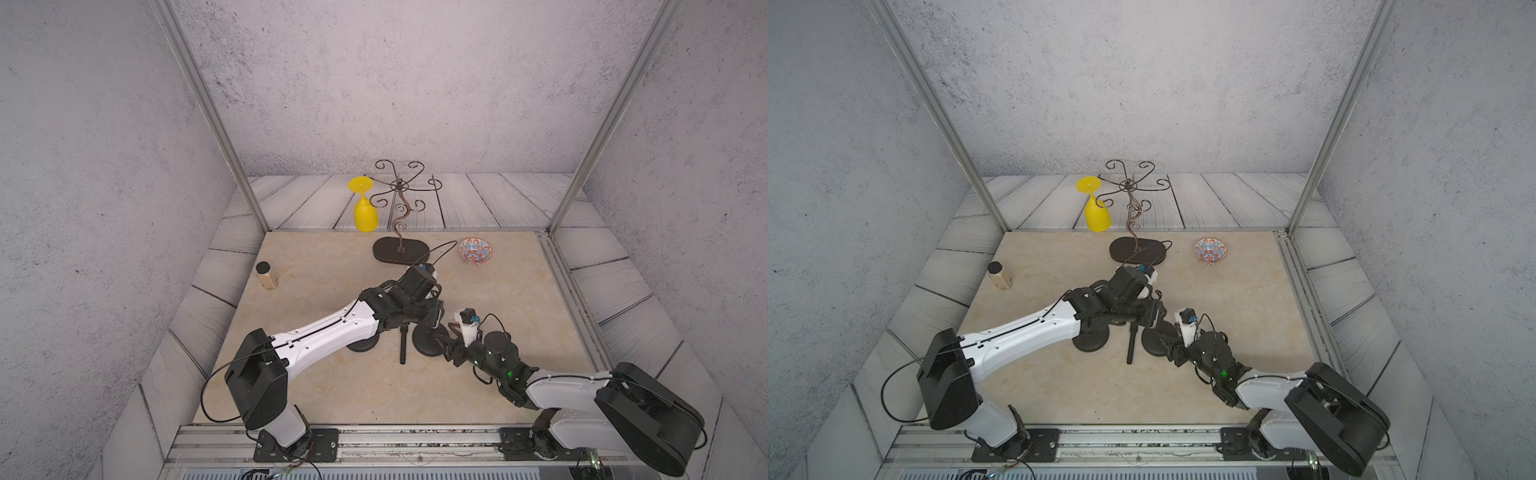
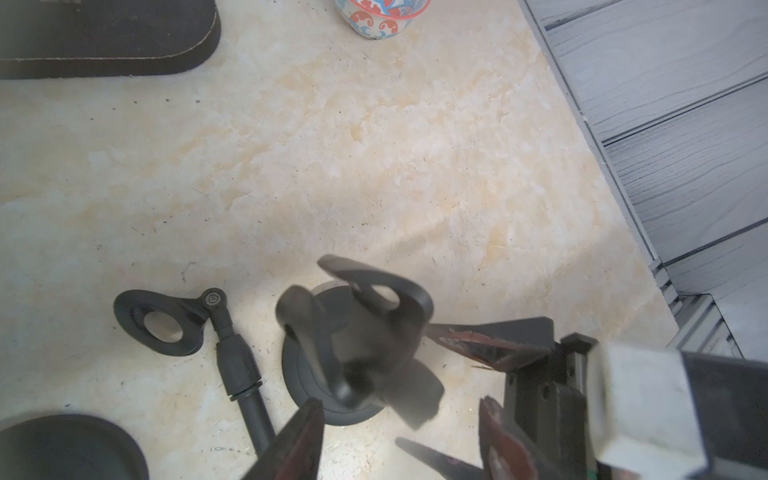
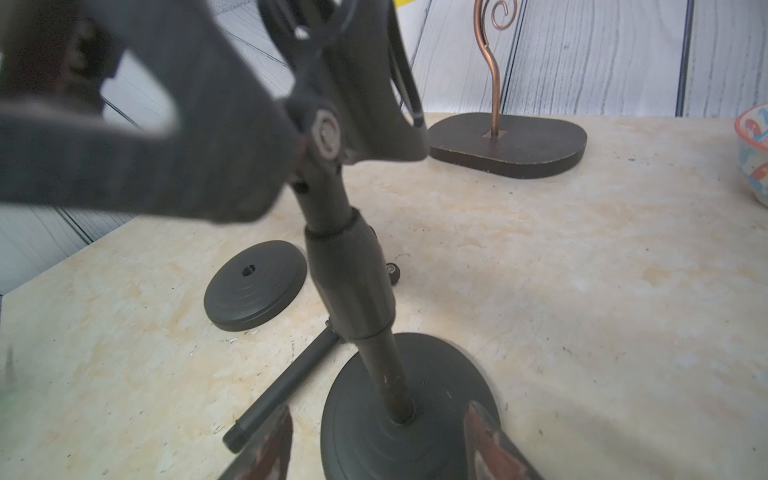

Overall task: Assemble a microphone stand
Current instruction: Place the microphone stand at the center of the board.

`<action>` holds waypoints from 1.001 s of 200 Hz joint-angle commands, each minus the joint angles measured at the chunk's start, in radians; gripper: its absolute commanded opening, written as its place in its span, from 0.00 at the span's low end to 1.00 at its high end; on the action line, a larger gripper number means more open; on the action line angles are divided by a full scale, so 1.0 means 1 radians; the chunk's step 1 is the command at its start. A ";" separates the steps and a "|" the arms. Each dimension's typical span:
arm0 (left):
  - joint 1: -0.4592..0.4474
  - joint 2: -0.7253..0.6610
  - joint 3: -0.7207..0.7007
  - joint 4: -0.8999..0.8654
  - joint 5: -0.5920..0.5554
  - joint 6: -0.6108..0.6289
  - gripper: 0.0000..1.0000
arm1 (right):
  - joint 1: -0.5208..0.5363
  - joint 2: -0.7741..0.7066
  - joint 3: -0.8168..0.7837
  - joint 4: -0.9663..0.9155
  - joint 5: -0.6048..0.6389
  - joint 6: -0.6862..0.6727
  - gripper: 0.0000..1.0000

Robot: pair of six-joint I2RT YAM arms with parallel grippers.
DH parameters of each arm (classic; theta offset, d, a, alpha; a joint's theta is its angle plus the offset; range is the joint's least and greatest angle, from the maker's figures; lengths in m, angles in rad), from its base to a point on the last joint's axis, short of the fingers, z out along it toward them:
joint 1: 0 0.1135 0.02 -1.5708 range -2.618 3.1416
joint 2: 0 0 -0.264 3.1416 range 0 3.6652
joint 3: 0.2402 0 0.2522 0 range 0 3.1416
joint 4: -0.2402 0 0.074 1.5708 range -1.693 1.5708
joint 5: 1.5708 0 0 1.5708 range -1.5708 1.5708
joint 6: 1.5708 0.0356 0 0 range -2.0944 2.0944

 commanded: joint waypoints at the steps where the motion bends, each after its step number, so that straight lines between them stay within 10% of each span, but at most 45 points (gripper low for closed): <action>1: -0.003 0.037 0.048 -0.031 -0.042 0.055 0.55 | 0.003 -0.088 0.020 -0.207 -0.005 0.057 0.65; 59: -0.009 0.065 0.139 -0.055 -0.044 0.159 0.14 | 0.003 -0.241 0.062 -0.397 -0.006 0.069 0.66; 200: -0.026 0.086 0.435 -0.342 -0.062 0.405 0.16 | -0.024 -0.111 0.197 -0.297 -0.068 -0.153 0.67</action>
